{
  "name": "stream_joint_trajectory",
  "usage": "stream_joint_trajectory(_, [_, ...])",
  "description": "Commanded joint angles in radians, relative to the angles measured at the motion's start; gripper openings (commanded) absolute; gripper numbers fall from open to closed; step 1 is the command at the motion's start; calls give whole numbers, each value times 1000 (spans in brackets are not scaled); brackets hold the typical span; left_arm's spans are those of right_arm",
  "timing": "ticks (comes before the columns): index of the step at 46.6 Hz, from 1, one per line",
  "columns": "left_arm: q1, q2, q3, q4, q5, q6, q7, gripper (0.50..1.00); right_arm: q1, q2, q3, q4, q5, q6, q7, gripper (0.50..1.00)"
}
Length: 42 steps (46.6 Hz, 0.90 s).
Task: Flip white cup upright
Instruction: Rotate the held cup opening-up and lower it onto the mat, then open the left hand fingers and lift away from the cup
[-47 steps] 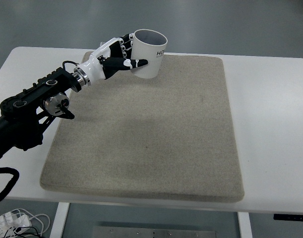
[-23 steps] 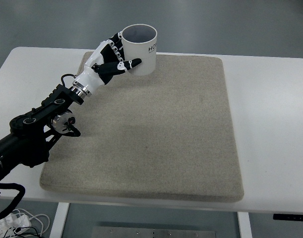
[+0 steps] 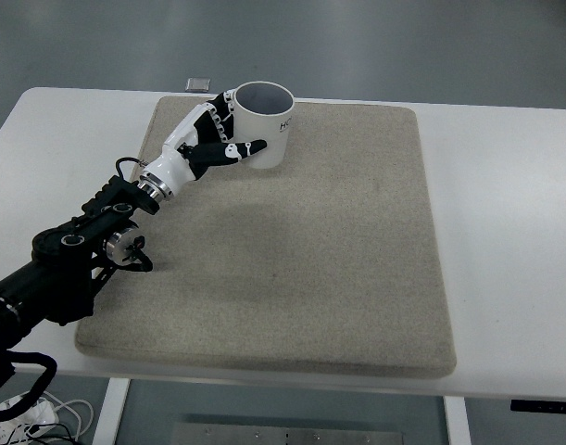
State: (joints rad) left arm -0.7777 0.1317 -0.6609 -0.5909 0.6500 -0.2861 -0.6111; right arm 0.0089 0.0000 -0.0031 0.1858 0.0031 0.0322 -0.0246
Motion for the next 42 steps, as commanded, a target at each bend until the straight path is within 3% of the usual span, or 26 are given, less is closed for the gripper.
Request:
stream_joint_trajectory(1, [2, -10, 0, -3, 39, 13, 0, 500, 0, 0, 0, 0, 0, 0, 0, 952])
stream_joint_trajectory(27, [35, -38, 55, -4, 77, 91, 0, 500, 0, 0, 0, 0, 0, 0, 0, 952])
stream_joint_trajectory(34, [37, -38, 56, 0, 79, 110, 0, 662, 0, 0, 0, 0, 0, 0, 0, 952])
stream_joint_trajectory(42, [37, -37, 56, 0, 79, 131, 0, 750, 0, 0, 0, 0, 0, 0, 0, 952])
